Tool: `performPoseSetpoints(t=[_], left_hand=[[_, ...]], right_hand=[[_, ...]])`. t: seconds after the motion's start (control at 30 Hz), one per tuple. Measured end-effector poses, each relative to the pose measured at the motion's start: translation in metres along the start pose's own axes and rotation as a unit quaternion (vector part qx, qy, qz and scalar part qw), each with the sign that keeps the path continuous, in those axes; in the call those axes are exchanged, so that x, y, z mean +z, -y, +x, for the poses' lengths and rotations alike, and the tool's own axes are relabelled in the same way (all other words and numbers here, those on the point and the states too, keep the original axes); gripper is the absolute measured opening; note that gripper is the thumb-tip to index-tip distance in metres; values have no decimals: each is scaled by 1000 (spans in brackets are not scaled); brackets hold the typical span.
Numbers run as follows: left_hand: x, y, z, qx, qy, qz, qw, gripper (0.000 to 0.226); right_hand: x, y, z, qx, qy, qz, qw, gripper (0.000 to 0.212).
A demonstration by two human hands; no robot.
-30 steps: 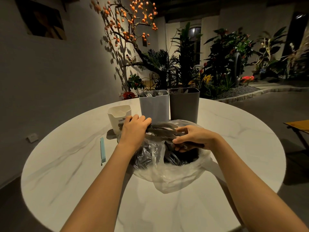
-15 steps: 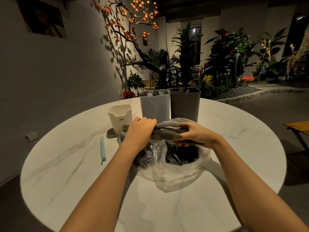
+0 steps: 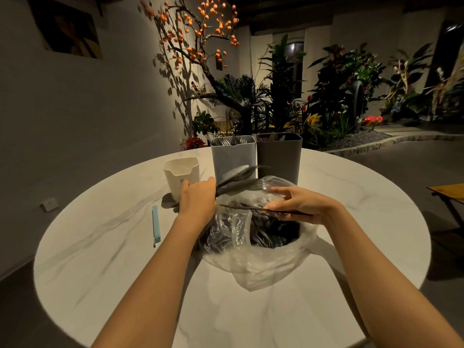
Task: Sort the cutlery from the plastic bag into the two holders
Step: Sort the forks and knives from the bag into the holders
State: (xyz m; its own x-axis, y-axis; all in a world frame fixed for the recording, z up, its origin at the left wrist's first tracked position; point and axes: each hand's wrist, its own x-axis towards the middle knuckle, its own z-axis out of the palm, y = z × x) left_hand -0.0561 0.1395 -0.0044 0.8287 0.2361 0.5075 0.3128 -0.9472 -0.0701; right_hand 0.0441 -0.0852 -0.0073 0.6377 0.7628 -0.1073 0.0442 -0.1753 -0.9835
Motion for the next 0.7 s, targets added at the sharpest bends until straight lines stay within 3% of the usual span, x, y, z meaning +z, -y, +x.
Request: performPoseSetpoints(t=[0.07, 0.23, 0.4, 0.5, 0.57, 0.7], left_hand=[[-1, 1, 0, -35, 16, -40, 998, 16], [3, -1, -1, -83, 53, -144, 985, 15], [2, -4, 7, -114, 120, -259, 952, 29], [-7, -10, 6, -121, 188, -460, 859, 14], [-11, -12, 4, -119, 233, -563, 784, 28], [-19, -21, -1, -135, 276, -704, 641, 31]], right_hand=[[-1, 1, 0, 9, 18, 2, 1000, 75], [-6, 3, -2, -33, 62, 80, 994, 48], [4, 3, 2, -55, 42, 81, 994, 32], [18, 3, 8, -73, -15, 57, 996, 26], [24, 3, 12, -86, -46, 68, 993, 24], [30, 4, 18, -108, -86, 147, 979, 23]])
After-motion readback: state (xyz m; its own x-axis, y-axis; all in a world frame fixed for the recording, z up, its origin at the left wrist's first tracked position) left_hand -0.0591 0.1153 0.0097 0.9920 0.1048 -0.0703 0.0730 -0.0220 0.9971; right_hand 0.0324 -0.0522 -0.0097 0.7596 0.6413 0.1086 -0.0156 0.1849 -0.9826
